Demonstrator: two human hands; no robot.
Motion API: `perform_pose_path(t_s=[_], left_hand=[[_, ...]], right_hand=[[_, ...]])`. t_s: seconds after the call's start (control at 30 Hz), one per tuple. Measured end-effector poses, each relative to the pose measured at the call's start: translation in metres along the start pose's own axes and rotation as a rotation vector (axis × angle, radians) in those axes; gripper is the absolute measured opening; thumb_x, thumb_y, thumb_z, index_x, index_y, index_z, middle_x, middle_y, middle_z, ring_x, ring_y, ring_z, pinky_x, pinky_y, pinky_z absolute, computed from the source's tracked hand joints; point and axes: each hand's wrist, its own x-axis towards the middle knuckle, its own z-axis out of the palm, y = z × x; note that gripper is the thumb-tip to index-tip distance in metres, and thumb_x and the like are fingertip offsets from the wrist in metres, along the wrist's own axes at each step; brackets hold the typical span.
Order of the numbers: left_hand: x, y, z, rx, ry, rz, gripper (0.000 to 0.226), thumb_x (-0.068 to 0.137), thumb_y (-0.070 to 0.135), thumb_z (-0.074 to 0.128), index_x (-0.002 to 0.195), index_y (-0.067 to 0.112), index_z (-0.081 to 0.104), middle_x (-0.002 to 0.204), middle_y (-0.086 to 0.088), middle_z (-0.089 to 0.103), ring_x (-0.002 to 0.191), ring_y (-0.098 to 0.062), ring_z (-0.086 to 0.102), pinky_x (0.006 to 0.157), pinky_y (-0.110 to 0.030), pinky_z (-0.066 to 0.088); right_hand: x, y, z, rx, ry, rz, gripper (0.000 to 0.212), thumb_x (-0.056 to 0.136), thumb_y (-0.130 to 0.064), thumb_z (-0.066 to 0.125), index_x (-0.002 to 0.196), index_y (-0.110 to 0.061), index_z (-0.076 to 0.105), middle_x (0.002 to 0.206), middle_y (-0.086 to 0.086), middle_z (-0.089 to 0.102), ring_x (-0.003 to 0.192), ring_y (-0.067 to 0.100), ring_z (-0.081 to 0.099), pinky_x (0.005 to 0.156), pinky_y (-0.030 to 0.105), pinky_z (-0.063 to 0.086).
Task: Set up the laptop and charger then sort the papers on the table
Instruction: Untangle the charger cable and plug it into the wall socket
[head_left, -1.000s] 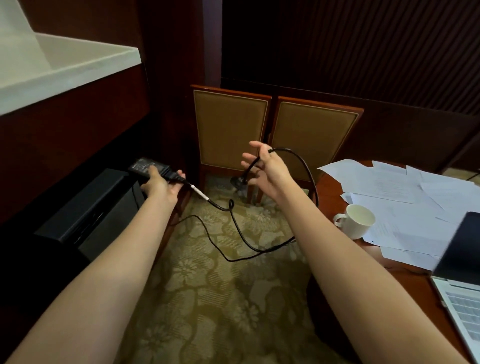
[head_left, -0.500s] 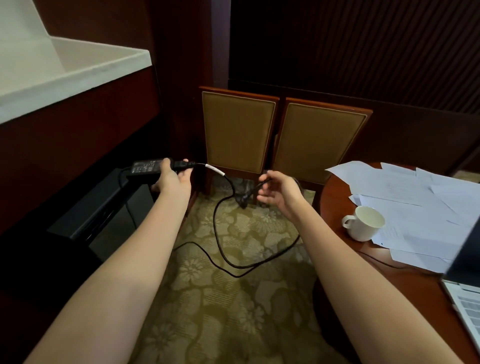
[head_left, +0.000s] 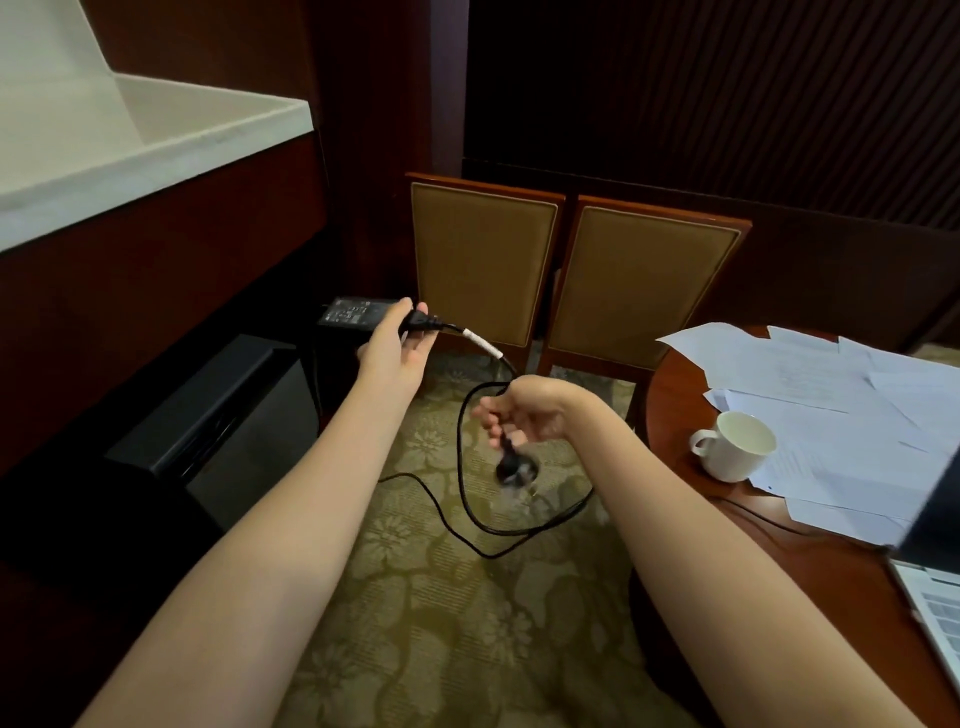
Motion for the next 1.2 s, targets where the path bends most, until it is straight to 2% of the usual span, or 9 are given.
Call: perform_pose_path(t_s=[0.13, 0.2, 0.37, 0.57, 0.67, 0.73, 0.9, 1.03, 1.2], left_hand=[[0.004, 0.004, -0.011, -0.066, 0.044, -0.032, 0.025, 0.091, -0.002, 0.054, 0.115, 0.001, 0.047, 0.135, -0.020, 0.044, 0.077, -0.019, 0.059, 0.082, -0.032, 0.054], [0.006, 0.005, -0.015, -0.020, 0.059, -0.032, 0.028, 0.090, -0.004, 0.053, 0.118, -0.002, 0.047, 0.135, -0.021, 0.043, 0.076, -0.020, 0.058, 0.065, -0.032, 0.059], [0.006, 0.003, -0.017, 0.164, 0.105, -0.029, 0.032, 0.090, -0.003, 0.055, 0.120, -0.002, 0.045, 0.133, -0.020, 0.044, 0.101, -0.023, 0.061, 0.086, -0.045, 0.046], [0.011, 0.007, -0.022, 0.314, 0.182, -0.008, 0.056, 0.088, 0.004, 0.062, 0.137, 0.008, 0.035, 0.133, -0.009, 0.049, 0.117, -0.023, 0.056, 0.098, -0.056, 0.038], [0.010, 0.011, -0.027, 0.364, 0.197, -0.051, 0.052, 0.088, 0.010, 0.062, 0.135, 0.012, 0.040, 0.131, -0.007, 0.051, 0.118, -0.019, 0.056, 0.098, -0.056, 0.038], [0.014, 0.016, -0.032, 0.363, 0.166, -0.088, 0.039, 0.091, 0.011, 0.058, 0.128, 0.010, 0.044, 0.136, -0.007, 0.049, 0.122, -0.017, 0.053, 0.101, -0.053, 0.035], [0.006, 0.028, -0.032, 0.354, 0.097, -0.142, 0.037, 0.097, 0.008, 0.047, 0.134, 0.006, 0.041, 0.143, -0.013, 0.040, 0.131, -0.020, 0.045, 0.109, -0.046, 0.029], [0.006, 0.047, -0.040, 0.536, 0.023, -0.222, 0.033, 0.098, 0.028, 0.044, 0.126, 0.011, 0.048, 0.117, -0.009, 0.056, 0.101, -0.018, 0.060, 0.105, -0.046, 0.032], [0.002, 0.065, -0.048, 1.083, -0.236, -0.299, 0.054, 0.094, 0.060, 0.022, 0.107, 0.017, 0.053, 0.091, 0.000, 0.064, 0.114, -0.020, 0.052, 0.105, -0.058, 0.021]], right_hand=[[0.006, 0.000, 0.012, -0.382, -0.043, 0.089, 0.034, 0.103, -0.016, 0.023, 0.109, -0.004, 0.055, 0.040, -0.008, 0.034, 0.029, 0.002, 0.024, 0.030, 0.013, 0.020], [0.006, -0.001, 0.024, -0.579, -0.025, 0.130, 0.032, 0.103, -0.021, 0.030, 0.116, -0.006, 0.055, 0.043, -0.007, 0.040, 0.031, 0.002, 0.025, 0.032, 0.013, 0.020], [0.010, -0.015, 0.048, -1.138, 0.468, -0.038, 0.061, 0.087, -0.051, 0.056, 0.126, -0.004, 0.049, 0.123, 0.013, 0.053, 0.098, 0.022, 0.059, 0.077, 0.031, 0.049], [0.006, -0.025, 0.057, -0.764, 0.233, -0.167, 0.020, 0.097, -0.025, 0.044, 0.086, -0.007, 0.046, 0.068, 0.006, 0.049, 0.050, 0.014, 0.040, 0.042, 0.020, 0.036], [0.003, -0.024, 0.060, -1.131, 0.381, -0.377, 0.007, 0.091, -0.011, 0.044, 0.097, -0.009, 0.048, 0.087, 0.011, 0.058, 0.071, 0.025, 0.056, 0.055, 0.023, 0.041], [0.000, -0.027, 0.059, -1.412, 0.639, -0.591, 0.028, 0.086, -0.017, 0.051, 0.112, -0.011, 0.044, 0.100, 0.012, 0.062, 0.089, 0.034, 0.061, 0.065, 0.030, 0.039], [0.009, -0.042, 0.058, -1.307, 0.702, -0.477, 0.050, 0.082, -0.044, 0.064, 0.119, -0.012, 0.054, 0.107, 0.008, 0.064, 0.100, 0.028, 0.062, 0.073, 0.033, 0.044], [0.023, -0.053, 0.073, -0.992, 0.613, -0.539, 0.034, 0.088, -0.037, 0.057, 0.063, -0.014, 0.061, 0.061, 0.000, 0.054, 0.059, 0.016, 0.053, 0.054, 0.026, 0.037], [0.038, -0.083, 0.092, -0.394, 0.514, -0.515, 0.032, 0.086, -0.025, 0.060, 0.059, -0.011, 0.052, 0.043, -0.002, 0.046, 0.038, 0.010, 0.041, 0.041, 0.021, 0.031]])
